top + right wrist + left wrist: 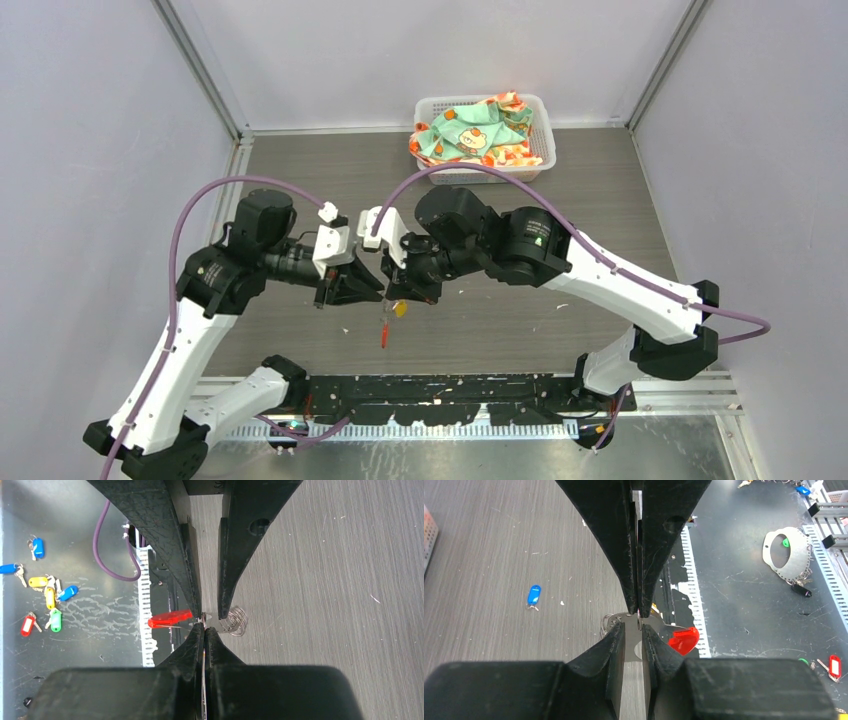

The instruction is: Put the keys on the keyring

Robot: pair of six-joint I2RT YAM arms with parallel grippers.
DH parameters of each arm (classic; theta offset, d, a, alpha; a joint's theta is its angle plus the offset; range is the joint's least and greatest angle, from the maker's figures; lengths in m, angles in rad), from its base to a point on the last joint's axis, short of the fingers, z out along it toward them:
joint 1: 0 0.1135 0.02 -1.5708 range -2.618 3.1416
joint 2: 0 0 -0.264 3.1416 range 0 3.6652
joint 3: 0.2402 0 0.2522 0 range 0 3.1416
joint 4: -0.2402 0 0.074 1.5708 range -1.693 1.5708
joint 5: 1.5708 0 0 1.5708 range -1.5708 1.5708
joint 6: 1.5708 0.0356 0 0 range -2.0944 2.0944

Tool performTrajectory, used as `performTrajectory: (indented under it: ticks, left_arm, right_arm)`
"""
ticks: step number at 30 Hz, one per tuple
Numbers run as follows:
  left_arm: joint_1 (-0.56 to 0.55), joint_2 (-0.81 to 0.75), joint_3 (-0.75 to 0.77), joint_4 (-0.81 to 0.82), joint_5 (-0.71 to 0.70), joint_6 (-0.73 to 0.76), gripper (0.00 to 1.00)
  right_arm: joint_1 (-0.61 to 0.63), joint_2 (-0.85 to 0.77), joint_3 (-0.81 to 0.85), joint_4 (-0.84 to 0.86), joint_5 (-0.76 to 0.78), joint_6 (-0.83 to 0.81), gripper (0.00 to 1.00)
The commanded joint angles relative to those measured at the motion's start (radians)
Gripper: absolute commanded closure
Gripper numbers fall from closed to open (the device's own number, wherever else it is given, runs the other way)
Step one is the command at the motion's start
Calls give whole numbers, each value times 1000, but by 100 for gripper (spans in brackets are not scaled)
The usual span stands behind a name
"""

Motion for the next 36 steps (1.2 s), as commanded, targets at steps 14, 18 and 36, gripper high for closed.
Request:
performTrajectory:
  ticks: [14, 18, 36]
  left_arm:
    - [-3, -15, 11, 56, 39, -31, 85]
    - [-6, -24, 4, 58, 40, -31, 81]
    - [-14, -36, -43, 131, -27, -124, 100]
  right_arm:
    - [-2, 14, 65, 14, -23, -1, 99]
    - [-3, 10, 59, 28, -23, 3, 99]
    - [-7, -19, 28, 82, -34, 23, 99]
